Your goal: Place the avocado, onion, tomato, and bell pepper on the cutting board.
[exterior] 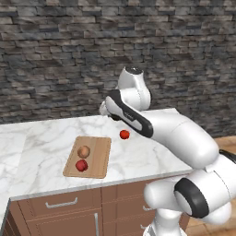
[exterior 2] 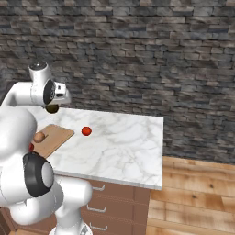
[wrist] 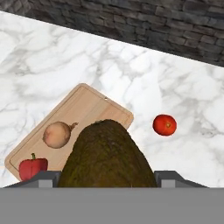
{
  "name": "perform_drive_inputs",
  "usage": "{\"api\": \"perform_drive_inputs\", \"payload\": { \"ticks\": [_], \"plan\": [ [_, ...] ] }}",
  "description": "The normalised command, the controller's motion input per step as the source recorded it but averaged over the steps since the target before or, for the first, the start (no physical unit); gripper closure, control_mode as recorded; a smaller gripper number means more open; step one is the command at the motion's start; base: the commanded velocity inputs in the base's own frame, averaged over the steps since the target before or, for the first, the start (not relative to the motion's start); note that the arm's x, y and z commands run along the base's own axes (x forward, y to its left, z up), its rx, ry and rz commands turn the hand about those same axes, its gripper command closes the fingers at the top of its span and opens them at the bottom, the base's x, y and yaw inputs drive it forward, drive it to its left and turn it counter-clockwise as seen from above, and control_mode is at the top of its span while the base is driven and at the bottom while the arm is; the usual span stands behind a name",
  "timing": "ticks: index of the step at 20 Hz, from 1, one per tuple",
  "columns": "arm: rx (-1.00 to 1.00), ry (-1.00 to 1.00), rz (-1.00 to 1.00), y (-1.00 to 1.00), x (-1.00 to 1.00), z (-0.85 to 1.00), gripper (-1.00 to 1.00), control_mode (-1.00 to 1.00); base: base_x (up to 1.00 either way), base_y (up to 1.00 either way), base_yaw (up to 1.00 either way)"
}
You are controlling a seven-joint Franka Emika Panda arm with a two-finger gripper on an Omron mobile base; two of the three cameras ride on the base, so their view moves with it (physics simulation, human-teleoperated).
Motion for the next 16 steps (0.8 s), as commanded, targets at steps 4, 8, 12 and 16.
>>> {"api": "perform_drive_inputs", "payload": {
  "ticks": [4, 8, 12, 16],
  "plan": [
    [-0.01, 0.05, 0.00, 0.32, 0.00, -0.59, 1.00, -1.00, 0.00, 0.00, 0.00],
    [0.00, 0.04, 0.00, 0.22, 0.03, -0.44, 1.00, -1.00, 0.00, 0.00, 0.00],
    [0.00, 0.01, 0.03, 0.17, 0.20, -0.29, 1.00, -1.00, 0.00, 0.00, 0.00],
    [0.00, 0.00, 0.07, 0.13, 0.15, -0.34, 1.00, -1.00, 0.00, 0.00, 0.00]
  ]
}}
